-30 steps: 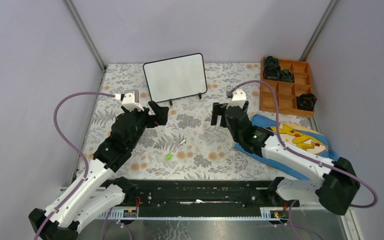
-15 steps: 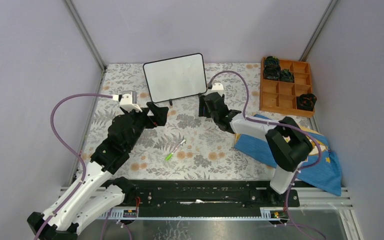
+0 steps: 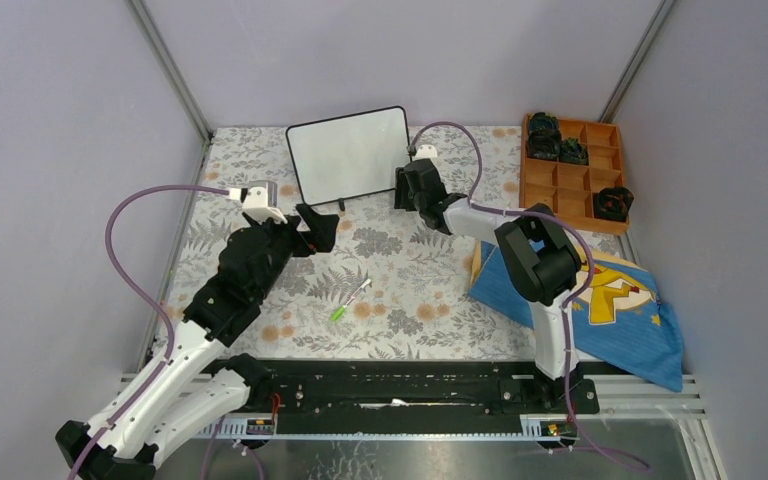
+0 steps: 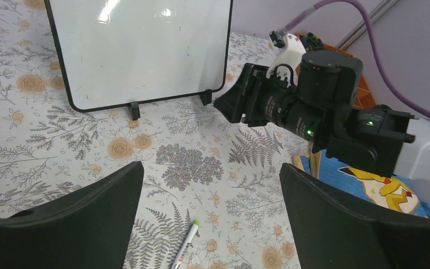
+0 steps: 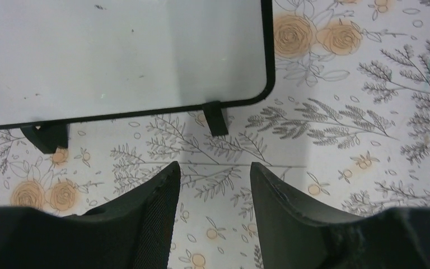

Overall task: Write a sentence on the whiteboard
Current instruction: Move the whiteboard to the center of the board.

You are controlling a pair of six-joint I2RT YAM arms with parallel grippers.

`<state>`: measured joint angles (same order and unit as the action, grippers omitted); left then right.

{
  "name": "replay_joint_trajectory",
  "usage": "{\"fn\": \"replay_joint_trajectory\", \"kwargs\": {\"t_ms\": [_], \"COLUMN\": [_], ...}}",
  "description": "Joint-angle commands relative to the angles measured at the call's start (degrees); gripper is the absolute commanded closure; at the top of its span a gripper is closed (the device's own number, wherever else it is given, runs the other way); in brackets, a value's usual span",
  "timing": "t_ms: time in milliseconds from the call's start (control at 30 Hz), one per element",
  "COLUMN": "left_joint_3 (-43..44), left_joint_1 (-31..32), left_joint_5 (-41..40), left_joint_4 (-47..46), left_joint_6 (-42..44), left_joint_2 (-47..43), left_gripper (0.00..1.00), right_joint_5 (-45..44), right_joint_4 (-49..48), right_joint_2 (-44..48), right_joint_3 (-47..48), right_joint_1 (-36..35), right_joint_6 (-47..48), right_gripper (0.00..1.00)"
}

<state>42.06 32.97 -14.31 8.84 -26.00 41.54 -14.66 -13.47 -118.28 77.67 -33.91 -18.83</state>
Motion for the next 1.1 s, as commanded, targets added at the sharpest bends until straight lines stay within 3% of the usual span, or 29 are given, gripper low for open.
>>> {"fn": "replay_joint_trajectory", "kwargs": {"t_ms": [0,400,1067], "left_joint_3": [-0.1,0.2,0.4], "left_joint_1": [0.2,0.1,0.1], "left_joint_5": [0.0,-0.1,0.2], "left_joint_4": [-2.5,-2.4,-2.4], "left_joint_6": [1.5,1.7,1.6], "left_joint_2": [0.2,0.7,1.2], "left_gripper": [0.01,0.01,0.01], "right_joint_5": [2.9,4.2,6.9], "right_joint_4": [1.3,6.0,7.3], "right_joint_2": [-3.5,-10.0,-13.5], "right_joint_3": [6.5,15.2,18.4], "right_joint_1": [0.7,2.3,2.5], "right_joint_6": [1.7,0.7,2.6], "right_gripper": [0.44,0.43,0.59]}}
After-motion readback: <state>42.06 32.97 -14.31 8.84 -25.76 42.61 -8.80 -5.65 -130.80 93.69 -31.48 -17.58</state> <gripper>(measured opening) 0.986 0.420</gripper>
